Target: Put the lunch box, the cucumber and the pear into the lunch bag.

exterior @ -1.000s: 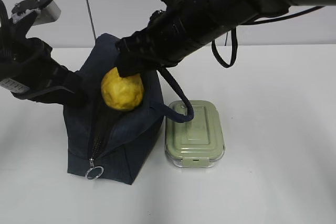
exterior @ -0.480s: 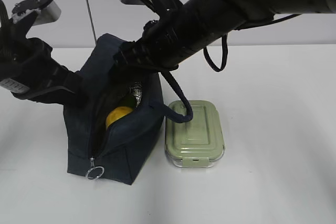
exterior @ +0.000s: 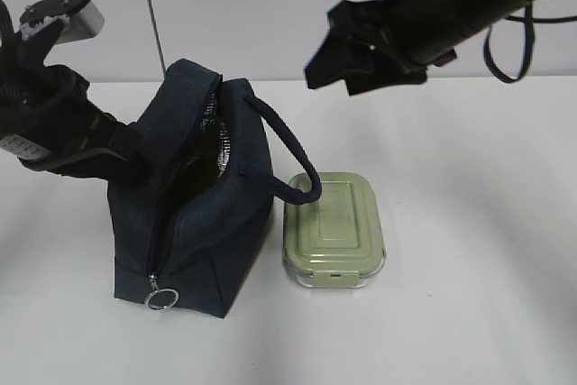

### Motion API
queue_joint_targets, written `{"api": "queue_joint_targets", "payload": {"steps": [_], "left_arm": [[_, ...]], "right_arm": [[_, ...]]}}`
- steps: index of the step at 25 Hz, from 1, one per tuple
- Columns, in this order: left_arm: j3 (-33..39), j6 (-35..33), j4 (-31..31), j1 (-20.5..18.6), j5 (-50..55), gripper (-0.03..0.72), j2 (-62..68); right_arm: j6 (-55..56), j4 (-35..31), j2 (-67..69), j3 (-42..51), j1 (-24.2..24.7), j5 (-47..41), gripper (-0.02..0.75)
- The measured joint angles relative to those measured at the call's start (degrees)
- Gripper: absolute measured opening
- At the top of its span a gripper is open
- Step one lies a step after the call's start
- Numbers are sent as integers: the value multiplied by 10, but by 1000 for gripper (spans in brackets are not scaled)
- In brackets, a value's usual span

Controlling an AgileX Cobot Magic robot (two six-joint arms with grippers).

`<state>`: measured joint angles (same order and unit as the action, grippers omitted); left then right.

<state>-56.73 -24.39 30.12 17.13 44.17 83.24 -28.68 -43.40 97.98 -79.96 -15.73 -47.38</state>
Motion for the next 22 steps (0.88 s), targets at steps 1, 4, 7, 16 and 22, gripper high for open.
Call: {"api": "queue_joint_targets", "payload": {"steps": [1,4,7,16,22], "left_arm": [[0,0,0,0,0,1,0],[0,0,0,0,1,1,0],[0,0,0,0,1,1,0],[0,0,0,0,3,1,0],[0,0,0,0,3,1,0]], "right_arm": [[8,6,3,8,17,-16,483],[35,38,16,25,49,-42,469],[47,73,40,31,60,-71,465],[53,91,108,42,61,-100,464],[23,33,138,43,61,-91,465]]}}
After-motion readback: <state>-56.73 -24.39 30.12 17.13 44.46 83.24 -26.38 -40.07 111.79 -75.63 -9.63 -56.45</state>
